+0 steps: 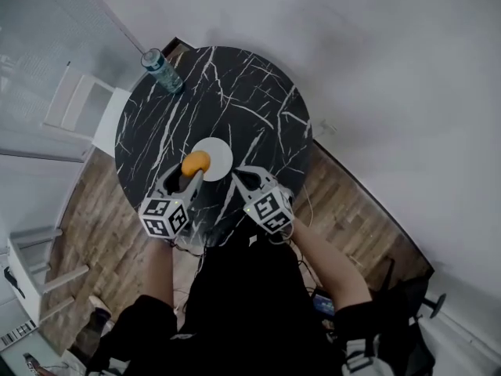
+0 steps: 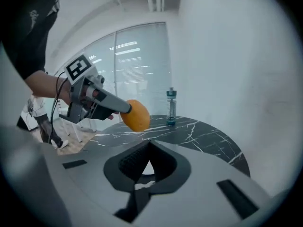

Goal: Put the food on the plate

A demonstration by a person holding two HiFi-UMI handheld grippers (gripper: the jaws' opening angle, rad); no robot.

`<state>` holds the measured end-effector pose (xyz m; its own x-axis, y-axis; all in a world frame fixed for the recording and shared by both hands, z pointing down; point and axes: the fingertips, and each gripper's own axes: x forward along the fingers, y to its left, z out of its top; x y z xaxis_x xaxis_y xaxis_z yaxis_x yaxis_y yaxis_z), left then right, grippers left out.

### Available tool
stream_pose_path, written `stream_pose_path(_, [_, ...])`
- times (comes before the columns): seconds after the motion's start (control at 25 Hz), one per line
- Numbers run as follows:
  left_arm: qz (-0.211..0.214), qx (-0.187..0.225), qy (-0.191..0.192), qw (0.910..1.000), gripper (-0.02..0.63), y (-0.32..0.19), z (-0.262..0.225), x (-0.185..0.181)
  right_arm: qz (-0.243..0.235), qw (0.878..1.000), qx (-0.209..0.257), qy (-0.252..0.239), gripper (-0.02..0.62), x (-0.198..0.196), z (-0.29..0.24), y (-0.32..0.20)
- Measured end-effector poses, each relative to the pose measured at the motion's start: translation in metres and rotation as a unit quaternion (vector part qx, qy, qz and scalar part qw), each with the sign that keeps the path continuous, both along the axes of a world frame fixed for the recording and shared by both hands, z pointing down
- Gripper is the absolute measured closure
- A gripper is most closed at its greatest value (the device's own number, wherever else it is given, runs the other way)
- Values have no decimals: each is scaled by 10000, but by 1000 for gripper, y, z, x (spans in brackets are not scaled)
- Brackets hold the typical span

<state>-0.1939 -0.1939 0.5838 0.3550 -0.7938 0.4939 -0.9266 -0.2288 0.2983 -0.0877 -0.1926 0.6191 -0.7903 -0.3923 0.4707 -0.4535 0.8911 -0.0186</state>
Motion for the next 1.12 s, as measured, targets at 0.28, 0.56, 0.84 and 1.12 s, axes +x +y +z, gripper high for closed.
stream_pose_path(0.28, [-44, 13, -795, 9968, 365, -7, 21, -4, 753, 9966, -343, -33, 598, 9, 13, -19])
stream_pose_path(0.56, [295, 28, -1702, 9850, 365, -27, 54, -2, 859, 9946, -569, -131, 598, 7, 25, -25])
stream_pose_path(0.84, [965, -9, -2861, 9533, 365, -33, 93, 9, 1027, 9918, -757, -117, 598, 17, 39, -23])
stream_pose_path(1.12, [1382, 70, -3660, 9203, 365, -42, 122, 14, 1142, 9895, -876, -119, 598, 24, 48, -22])
